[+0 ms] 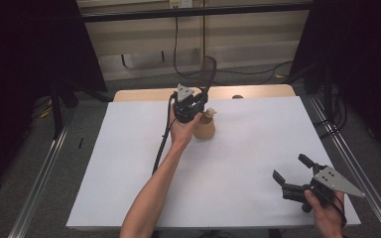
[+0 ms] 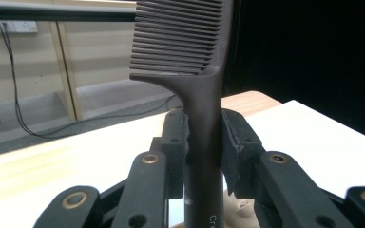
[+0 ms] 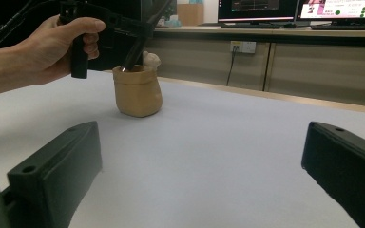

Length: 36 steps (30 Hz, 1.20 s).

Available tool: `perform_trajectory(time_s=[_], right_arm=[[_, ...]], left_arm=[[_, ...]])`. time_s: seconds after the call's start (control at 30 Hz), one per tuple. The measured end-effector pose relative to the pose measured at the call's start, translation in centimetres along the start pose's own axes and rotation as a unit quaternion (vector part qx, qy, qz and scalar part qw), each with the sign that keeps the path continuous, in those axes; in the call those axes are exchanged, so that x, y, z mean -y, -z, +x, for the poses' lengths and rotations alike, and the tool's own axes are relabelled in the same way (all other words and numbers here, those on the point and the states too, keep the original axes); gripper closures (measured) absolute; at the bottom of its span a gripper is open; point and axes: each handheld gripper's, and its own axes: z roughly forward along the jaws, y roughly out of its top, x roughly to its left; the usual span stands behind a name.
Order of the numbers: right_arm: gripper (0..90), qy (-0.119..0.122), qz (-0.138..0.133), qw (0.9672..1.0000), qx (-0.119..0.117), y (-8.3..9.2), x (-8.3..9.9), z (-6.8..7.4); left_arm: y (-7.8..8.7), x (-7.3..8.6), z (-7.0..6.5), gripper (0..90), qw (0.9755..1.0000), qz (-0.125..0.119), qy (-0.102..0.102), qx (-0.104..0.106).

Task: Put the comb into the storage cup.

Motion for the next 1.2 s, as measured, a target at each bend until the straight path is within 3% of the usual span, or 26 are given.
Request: perform_trajectory(time_s=[0.23,0.47,0.57,1.2], right_arm=[[0.0,0.002,-0.001,1.0,-0.003,0.1,0.0,0.1],[0.0,0.002,0.0,1.0,-0.004,0.1,0.0,0.1],[0.0,0.001,0.0,1.0,-0.004,0.1,0.0,0.1],[0.0,0.003,0.001,1.0,-0.003,0.0,0.0,0.1]], left_arm=[[-0.2,0.2,-0.2,73.0,0.9999,0.007,-0.012,0.0],[-0.2,1.0,0.0,73.0,1.0,0.008,0.002,-0.004],[-0.2,1.4,0.2,73.0,0.9998,0.016,-0.006,-0.005],[0.3,2.6,0.3,72.8,0.9993,0.037,-0.002,-0.001]])
